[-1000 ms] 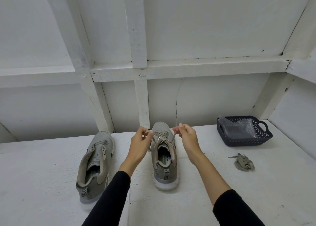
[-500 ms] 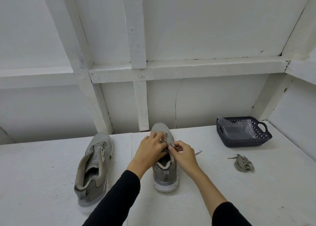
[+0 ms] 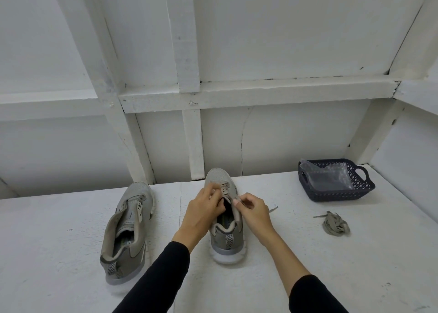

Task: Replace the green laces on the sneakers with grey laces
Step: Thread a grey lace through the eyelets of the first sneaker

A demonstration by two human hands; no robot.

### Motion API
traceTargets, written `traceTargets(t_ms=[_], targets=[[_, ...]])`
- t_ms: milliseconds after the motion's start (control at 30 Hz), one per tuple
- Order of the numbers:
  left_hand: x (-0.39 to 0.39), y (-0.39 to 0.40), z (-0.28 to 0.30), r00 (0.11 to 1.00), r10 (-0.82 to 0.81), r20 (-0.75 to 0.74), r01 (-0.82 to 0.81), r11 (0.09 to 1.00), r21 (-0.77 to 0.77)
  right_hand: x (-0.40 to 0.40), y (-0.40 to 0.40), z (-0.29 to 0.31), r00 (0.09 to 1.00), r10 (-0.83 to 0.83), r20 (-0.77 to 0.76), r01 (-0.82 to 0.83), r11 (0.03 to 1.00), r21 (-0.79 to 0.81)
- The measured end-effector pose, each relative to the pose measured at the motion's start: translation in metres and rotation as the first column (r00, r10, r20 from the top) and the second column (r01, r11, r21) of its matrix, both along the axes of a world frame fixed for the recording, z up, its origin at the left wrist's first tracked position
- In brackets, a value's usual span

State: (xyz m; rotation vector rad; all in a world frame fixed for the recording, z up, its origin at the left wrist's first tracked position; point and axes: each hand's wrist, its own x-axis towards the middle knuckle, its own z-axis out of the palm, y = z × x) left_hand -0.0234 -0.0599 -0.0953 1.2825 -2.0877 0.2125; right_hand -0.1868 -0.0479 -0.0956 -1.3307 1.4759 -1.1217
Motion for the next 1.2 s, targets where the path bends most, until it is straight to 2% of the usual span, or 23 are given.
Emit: traceTargets(t_ms=[133,233,300,533,600,667,733,800,867,967,1067,1200], targets=[[0.002,0.003,0.002,0.955,0.077,-0.288,0.004,0.963,0.269,-0.001,-0.001,-0.001,1.0,0.01,0.022,-0.01,1.0,0.008],[0.004,0.004,0.001,0.816,0.168,-0.553,0.136,0.874,0.467,0.0,-0.001,-0.001,0.999,0.009,0.052,-0.009,1.0,0.001],[0.005,0.005,-0.003,0.742,0.199,-0.64,0.216,0.833,0.509,0.0,0.001,0.001,0.998,0.009,0.069,-0.009,1.0,-0.006],[0.012,0.004,0.0,0.711,0.236,-0.663,0.283,0.767,0.576,-0.005,0.003,-0.005,0.986,-0.006,0.164,0.006,1.0,0.002],[0.016,0.003,0.004,0.764,0.234,-0.601,0.258,0.743,0.618,-0.004,0.002,-0.005,0.984,-0.028,0.174,0.026,1.0,0.011],[0.021,0.002,0.01,0.885,0.227,-0.406,0.12,0.731,0.672,-0.003,0.002,0.0,0.983,-0.062,0.173,0.06,0.998,0.018],[0.025,0.001,0.017,0.939,0.243,-0.244,-0.018,0.743,0.669,-0.002,0.001,0.007,0.985,-0.104,0.14,0.101,0.994,0.031],[0.026,0.001,0.026,0.918,0.253,-0.306,0.01,0.755,0.655,-0.001,-0.001,0.015,0.987,-0.131,0.09,0.128,0.991,0.032],[0.027,0.001,0.037,0.817,0.253,-0.518,0.185,0.736,0.651,-0.002,-0.006,0.024,0.985,-0.125,0.122,0.123,0.992,0.025],[0.024,-0.001,0.055,0.533,0.33,-0.779,0.43,0.687,0.586,0.0,-0.013,0.052,0.955,-0.09,0.284,0.09,0.996,0.012],[0.019,-0.007,0.077,0.325,0.382,-0.865,0.529,0.684,0.501,0.001,-0.015,0.087,0.869,-0.003,0.494,0.024,0.999,-0.036],[0.011,-0.009,0.11,0.187,0.298,-0.936,0.6,0.72,0.349,0.001,-0.016,0.125,0.759,0.097,0.644,-0.023,0.992,-0.122]])
